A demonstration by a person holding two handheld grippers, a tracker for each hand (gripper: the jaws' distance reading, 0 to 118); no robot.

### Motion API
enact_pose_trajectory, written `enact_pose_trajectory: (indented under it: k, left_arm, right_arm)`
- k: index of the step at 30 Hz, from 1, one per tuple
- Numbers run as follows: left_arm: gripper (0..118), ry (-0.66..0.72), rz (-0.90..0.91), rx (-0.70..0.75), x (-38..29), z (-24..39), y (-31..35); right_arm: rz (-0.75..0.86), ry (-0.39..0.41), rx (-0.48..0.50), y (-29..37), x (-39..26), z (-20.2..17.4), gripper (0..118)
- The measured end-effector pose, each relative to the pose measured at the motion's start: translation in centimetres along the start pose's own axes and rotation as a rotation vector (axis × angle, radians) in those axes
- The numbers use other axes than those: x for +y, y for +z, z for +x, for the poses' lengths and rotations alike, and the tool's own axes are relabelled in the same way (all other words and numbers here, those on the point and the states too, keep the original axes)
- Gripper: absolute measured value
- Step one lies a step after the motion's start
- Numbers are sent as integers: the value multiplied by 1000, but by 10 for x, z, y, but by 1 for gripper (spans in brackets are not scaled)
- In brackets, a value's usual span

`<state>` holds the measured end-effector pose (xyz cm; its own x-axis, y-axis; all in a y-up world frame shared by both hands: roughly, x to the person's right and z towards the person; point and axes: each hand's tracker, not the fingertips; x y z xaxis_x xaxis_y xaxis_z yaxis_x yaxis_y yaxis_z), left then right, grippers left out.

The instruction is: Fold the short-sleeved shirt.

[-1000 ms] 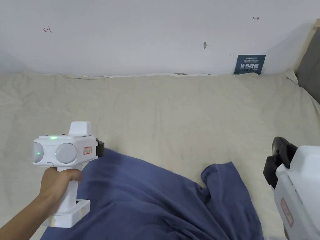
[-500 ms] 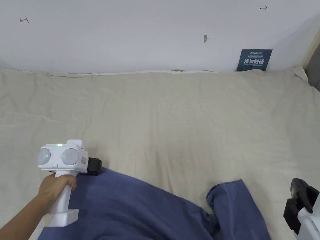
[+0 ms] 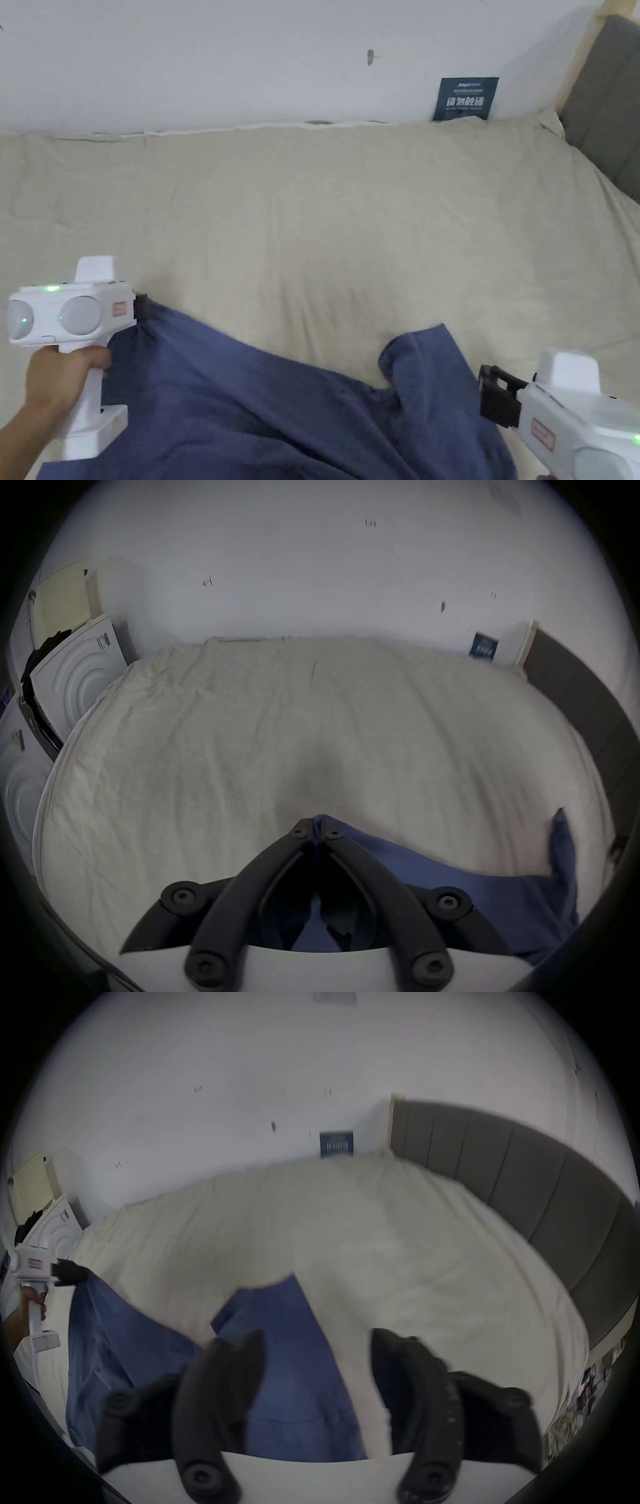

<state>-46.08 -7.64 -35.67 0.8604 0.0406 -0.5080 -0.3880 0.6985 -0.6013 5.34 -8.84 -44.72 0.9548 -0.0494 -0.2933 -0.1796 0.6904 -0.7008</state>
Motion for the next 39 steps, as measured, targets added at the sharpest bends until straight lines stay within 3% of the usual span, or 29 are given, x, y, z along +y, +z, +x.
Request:
enact_pose_trajectory:
  k: [2,3,6,8,12,13,15,18,27,32,39]
  left_arm:
    - [3,-22,39,-12,2,0,23]
    - [3,-26,56,-21,3,3,33]
    - [3,-24,79,-43,3,3,61]
    - [3,-23,88,-52,2,5,72]
    - [3,-21,105,-56,-2,4,89]
    - [3,-19,105,-56,-4,4,91]
    - [3,-18,104,-51,-7,4,97]
    - [3,-10,109,-41,-12,4,107]
    - [3,20,213,-14,5,-13,163]
    - [3,-3,363,53,58,-31,209]
    - [3,-2,540,105,130,-46,280]
  right_arm:
    - [-102,-19,-13,-22,-9,4,95]
    - [-143,-17,-18,-35,-14,5,99]
    - [-246,33,-72,-57,-30,0,94]
    - [-306,37,-106,-66,-40,0,81]
    - [-273,-56,-77,-57,-55,-3,69]
    - [-291,-38,-74,-49,-54,-6,57]
    - [-297,-21,-52,-37,-48,-12,6]
    - [-259,4,-31,-20,-40,-17,5]
    - [188,136,10,86,50,-26,5]
    - [411,212,37,142,135,-45,5]
    - [677,255,54,189,235,-68,5]
